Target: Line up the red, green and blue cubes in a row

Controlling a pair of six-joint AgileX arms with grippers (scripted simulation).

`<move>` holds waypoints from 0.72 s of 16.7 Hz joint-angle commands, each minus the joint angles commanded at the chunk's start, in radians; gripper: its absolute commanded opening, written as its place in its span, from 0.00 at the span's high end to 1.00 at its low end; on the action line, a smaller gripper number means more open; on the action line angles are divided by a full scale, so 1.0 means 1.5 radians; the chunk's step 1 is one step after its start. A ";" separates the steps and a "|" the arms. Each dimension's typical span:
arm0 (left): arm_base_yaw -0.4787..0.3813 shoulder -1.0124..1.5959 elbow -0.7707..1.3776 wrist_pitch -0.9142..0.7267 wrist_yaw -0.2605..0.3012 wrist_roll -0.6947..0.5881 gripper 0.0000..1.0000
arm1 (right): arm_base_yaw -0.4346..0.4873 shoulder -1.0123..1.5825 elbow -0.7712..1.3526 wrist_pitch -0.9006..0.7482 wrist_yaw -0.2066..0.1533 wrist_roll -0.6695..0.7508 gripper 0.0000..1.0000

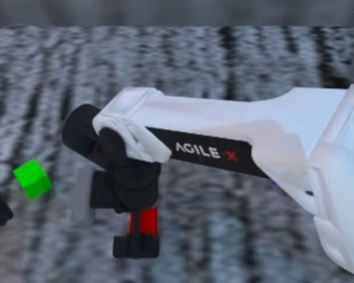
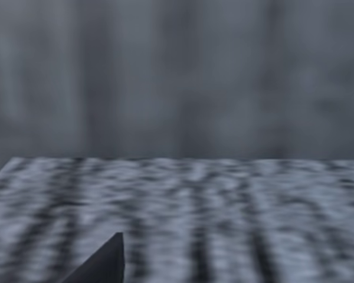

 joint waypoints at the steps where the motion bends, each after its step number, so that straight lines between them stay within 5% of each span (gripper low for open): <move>1: 0.000 0.000 0.000 0.000 0.000 0.000 0.00 | 0.001 -0.001 0.009 -0.009 0.000 -0.001 0.00; 12: 0.000 0.000 0.000 0.000 0.000 0.000 0.00 | 0.001 -0.026 0.132 -0.160 0.000 -0.002 0.00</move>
